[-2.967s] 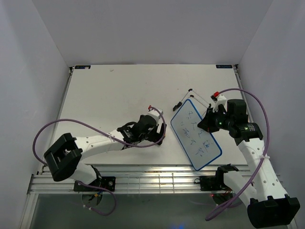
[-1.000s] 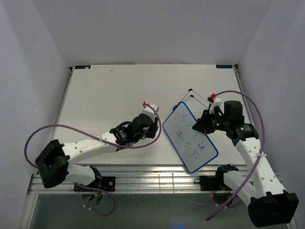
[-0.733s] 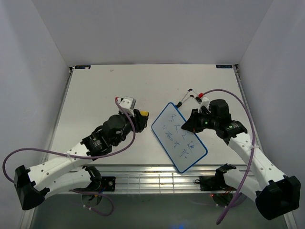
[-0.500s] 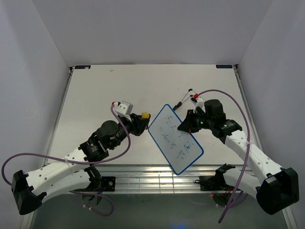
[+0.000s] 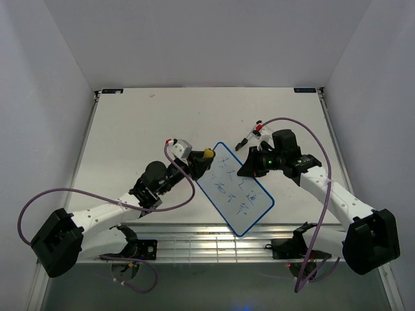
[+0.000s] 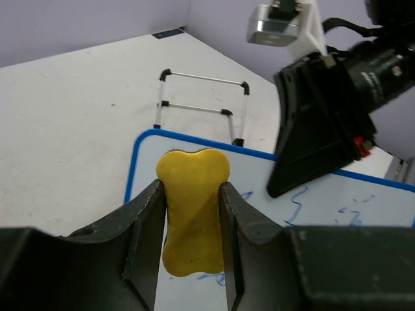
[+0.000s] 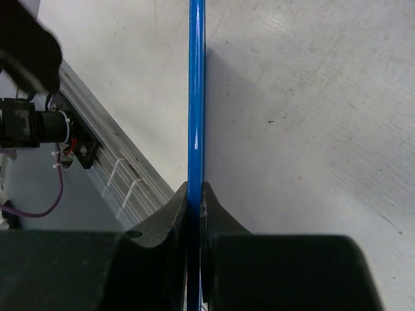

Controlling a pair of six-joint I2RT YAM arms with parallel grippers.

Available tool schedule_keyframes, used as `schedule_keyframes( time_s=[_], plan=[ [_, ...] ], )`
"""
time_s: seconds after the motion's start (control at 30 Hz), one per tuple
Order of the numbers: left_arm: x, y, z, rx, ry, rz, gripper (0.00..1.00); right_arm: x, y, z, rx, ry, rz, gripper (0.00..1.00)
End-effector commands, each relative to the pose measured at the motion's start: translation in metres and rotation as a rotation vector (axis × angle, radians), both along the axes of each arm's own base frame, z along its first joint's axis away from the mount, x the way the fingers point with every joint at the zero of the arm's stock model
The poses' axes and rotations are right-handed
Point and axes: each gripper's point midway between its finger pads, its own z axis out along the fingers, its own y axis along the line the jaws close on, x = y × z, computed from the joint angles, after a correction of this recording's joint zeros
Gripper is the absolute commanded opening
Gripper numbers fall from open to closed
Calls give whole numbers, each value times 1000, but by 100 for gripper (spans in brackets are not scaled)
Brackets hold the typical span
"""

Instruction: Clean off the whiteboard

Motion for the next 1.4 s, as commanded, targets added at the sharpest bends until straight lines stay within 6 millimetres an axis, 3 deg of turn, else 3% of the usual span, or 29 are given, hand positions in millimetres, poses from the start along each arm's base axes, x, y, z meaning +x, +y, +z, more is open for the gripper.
schedule_keyframes(
  time_s=[0.0,0.1,0.2,0.47,0.7,1.0,1.23,1.37],
  plan=[
    [15,8,6,-46,-57,-43,15,8,15,36,84,-103,84,8],
    [33,14,-10,-36,-25,-23,15,7,20,43,116,-95,112,8],
    [38,5,-25,-13,-5,-48,14,6,22,46,125,-90,116,8],
    [46,-10,-33,-30,-14,-84,14,2,24,39,151,-20,97,8],
    [56,-12,-55,-24,6,-56,13,-12,34,51,232,-8,130,8],
    [33,-35,-72,-3,20,-107,11,-11,43,52,239,-24,132,8],
    [6,-56,-64,-12,7,-166,10,-10,49,45,233,-21,148,8],
    [7,-55,-63,-11,8,-153,10,-14,50,44,244,-30,157,8]
  ],
)
